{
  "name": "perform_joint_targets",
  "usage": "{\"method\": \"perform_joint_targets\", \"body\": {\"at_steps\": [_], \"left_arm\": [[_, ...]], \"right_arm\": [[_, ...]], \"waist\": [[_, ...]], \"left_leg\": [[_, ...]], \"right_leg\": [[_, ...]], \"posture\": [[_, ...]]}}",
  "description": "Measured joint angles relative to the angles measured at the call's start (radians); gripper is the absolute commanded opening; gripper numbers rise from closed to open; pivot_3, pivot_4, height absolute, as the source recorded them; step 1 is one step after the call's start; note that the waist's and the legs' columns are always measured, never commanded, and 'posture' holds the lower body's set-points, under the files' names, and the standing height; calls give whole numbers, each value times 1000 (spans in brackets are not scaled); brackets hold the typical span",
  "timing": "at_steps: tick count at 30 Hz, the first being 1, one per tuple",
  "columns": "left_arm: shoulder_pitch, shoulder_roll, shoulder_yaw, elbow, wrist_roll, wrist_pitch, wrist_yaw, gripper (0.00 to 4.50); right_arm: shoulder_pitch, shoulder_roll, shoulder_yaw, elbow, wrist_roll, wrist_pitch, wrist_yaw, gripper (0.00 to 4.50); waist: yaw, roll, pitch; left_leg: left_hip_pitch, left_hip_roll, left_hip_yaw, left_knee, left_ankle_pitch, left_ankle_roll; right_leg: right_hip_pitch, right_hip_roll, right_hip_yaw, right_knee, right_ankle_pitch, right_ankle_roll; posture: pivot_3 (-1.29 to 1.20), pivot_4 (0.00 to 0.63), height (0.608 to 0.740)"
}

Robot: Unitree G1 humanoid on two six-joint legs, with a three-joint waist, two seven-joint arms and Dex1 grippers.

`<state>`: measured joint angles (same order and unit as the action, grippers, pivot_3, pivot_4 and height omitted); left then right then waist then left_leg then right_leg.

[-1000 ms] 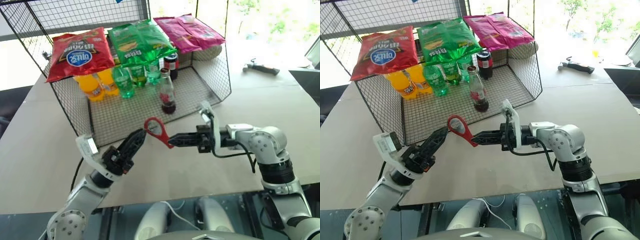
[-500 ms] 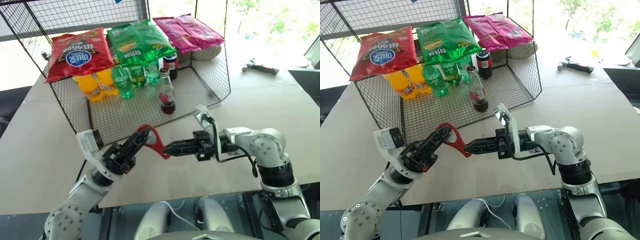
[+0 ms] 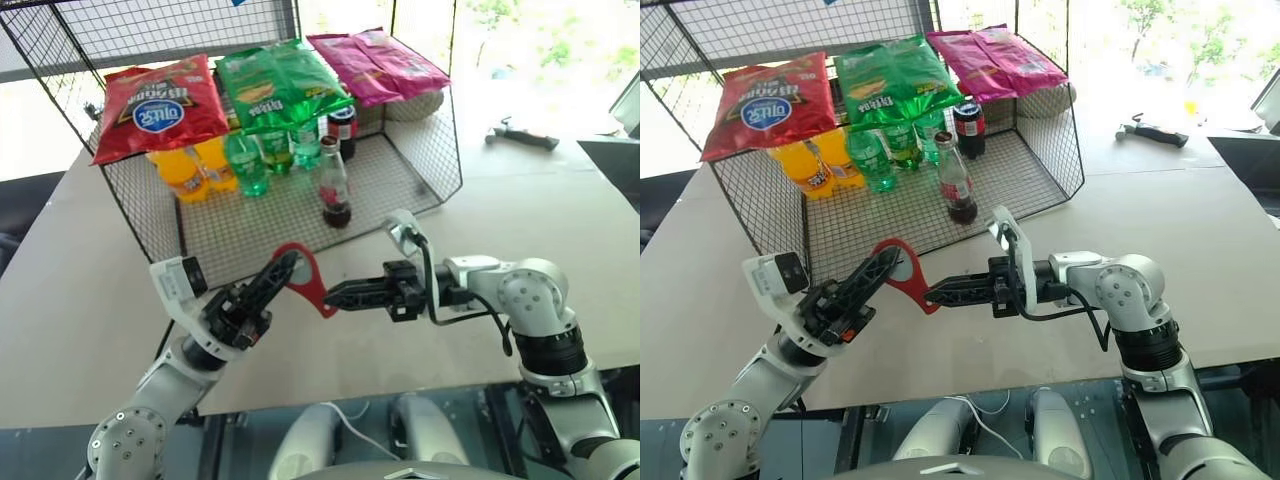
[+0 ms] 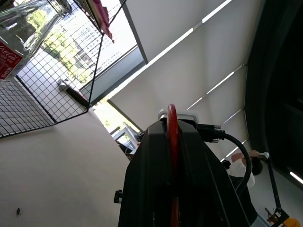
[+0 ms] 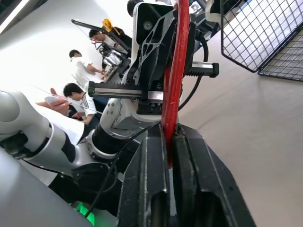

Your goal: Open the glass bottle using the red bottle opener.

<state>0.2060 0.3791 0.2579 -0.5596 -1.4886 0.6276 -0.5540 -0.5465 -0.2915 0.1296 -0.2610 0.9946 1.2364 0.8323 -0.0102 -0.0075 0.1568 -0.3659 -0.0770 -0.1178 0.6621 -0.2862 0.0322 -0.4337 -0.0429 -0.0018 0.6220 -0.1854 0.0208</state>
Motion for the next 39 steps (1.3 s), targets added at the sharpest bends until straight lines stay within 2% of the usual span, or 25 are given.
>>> {"method": "perform_joint_targets", "body": {"at_steps": [1, 25, 29, 31, 39], "left_arm": [[-1, -3, -4, 0, 0, 0, 3, 0], [-31, -34, -24, 21, 20, -9, 4, 0], [-31, -34, -24, 21, 31, -9, -4, 0], [-31, -34, -26, 21, 32, -9, -11, 0], [-32, -28, -27, 21, 45, -11, -18, 0]], "right_arm": [[0, 3, 8, 0, -2, 1, -11, 1945], [-60, 12, 54, 0, 35, 95, -57, 1945], [-72, 26, 53, 13, 35, 115, -81, 847], [-75, 40, 47, 36, 38, 128, -98, 65], [-79, 51, 31, 42, 57, 159, -123, 65]], "waist": [[0, 0, 0], [0, 0, 0], [0, 0, 0], [0, 0, 0], [0, 0, 0]], "left_leg": [[0, 0, 0, 0, 0, 0], [0, 0, 0, 0, 0, 0], [0, 0, 0, 0, 0, 0], [0, 0, 0, 0, 0, 0], [0, 0, 0, 0, -1, 1]], "right_leg": [[0, 0, 0, 0, 0, 0], [0, 0, 0, 0, 0, 0], [0, 0, 0, 0, 0, 0], [0, 0, 0, 0, 0, 0], [0, 0, 0, 0, 0, 0]], "posture": [[0, 150, 735], [0, 150, 735], [0, 150, 735], [0, 150, 735], [0, 150, 735]]}}
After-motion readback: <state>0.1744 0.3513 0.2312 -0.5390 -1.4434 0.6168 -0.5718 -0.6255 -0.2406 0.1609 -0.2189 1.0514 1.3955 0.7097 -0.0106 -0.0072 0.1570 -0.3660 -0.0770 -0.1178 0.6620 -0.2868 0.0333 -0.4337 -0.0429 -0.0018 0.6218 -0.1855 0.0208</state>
